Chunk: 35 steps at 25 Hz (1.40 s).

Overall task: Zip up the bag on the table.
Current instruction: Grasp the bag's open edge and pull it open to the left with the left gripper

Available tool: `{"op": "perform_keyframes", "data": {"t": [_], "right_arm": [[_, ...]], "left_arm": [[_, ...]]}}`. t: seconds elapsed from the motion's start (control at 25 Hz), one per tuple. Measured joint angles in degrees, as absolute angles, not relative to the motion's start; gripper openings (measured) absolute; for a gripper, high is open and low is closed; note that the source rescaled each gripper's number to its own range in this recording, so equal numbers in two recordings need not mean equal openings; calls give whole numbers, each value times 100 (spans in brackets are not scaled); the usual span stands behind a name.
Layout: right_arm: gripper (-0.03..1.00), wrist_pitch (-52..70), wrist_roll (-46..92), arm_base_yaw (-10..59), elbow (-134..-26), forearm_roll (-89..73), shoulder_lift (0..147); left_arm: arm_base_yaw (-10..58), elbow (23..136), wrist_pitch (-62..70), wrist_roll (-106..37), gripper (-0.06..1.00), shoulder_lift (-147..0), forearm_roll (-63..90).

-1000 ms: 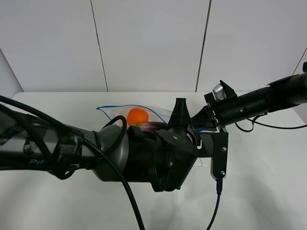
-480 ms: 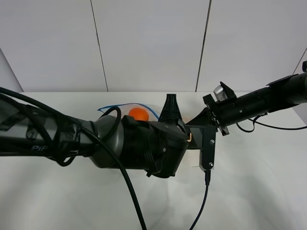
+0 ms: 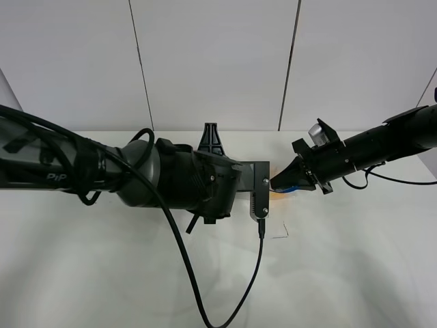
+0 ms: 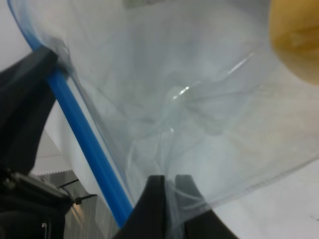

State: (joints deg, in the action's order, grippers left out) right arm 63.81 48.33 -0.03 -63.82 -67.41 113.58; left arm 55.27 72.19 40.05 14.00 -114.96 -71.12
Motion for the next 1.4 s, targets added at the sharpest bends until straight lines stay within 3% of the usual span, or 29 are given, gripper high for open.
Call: {"op": "perform_keyframes", "data": {"t": [1.4], "right_arm": [[0, 6291, 4791, -14, -6382, -6731, 11358]], "left_arm": [[3862, 7219, 4043, 1233, 0, -11496, -7020]]}}
